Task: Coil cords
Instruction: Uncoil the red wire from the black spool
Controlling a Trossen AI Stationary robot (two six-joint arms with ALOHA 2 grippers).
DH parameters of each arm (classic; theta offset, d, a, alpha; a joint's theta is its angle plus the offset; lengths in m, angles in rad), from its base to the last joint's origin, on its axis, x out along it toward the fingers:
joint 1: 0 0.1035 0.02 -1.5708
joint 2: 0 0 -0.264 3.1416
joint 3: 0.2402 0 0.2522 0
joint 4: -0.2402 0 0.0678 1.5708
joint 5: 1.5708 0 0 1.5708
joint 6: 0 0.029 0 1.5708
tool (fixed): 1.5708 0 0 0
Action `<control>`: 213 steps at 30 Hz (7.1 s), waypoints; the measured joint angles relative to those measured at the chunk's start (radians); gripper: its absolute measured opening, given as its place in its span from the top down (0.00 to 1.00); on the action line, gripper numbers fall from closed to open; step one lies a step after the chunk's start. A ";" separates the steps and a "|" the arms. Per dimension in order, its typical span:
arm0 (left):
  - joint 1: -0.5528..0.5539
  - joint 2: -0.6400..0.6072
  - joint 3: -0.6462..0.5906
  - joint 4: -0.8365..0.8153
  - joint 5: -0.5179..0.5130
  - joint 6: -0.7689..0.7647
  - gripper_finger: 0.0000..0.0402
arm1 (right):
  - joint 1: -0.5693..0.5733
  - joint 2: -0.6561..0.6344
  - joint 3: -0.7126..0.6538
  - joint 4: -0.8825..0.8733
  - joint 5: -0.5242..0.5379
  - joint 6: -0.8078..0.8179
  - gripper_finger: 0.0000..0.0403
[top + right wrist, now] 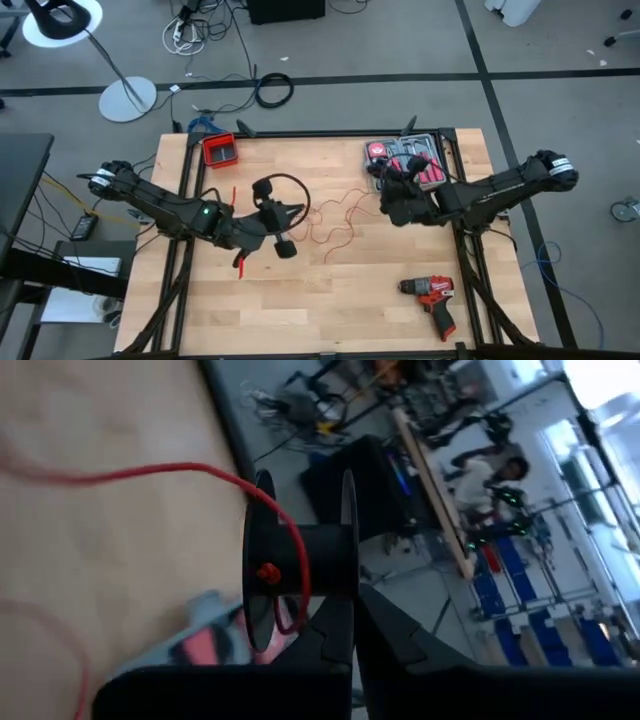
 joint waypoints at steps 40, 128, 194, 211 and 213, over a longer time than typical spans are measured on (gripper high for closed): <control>0.093 0.315 -0.006 -0.252 0.122 -0.042 1.00 | 0.140 0.000 0.000 0.954 -0.081 -0.792 1.00; -0.024 -0.091 -0.001 -0.203 -0.287 -0.062 1.00 | 0.196 0.045 0.000 -0.328 -0.122 -0.010 1.00; 0.024 -0.027 -0.392 0.177 -0.088 -0.314 1.00 | 0.255 -0.147 0.000 0.677 -0.660 -0.277 1.00; 0.042 0.090 -0.392 0.349 0.105 -0.211 0.94 | 0.231 -0.209 0.000 0.932 -0.315 -0.433 1.00; 0.042 0.090 -0.389 0.347 0.102 -0.210 0.88 | 0.231 -0.208 0.000 0.906 -0.292 -0.436 1.00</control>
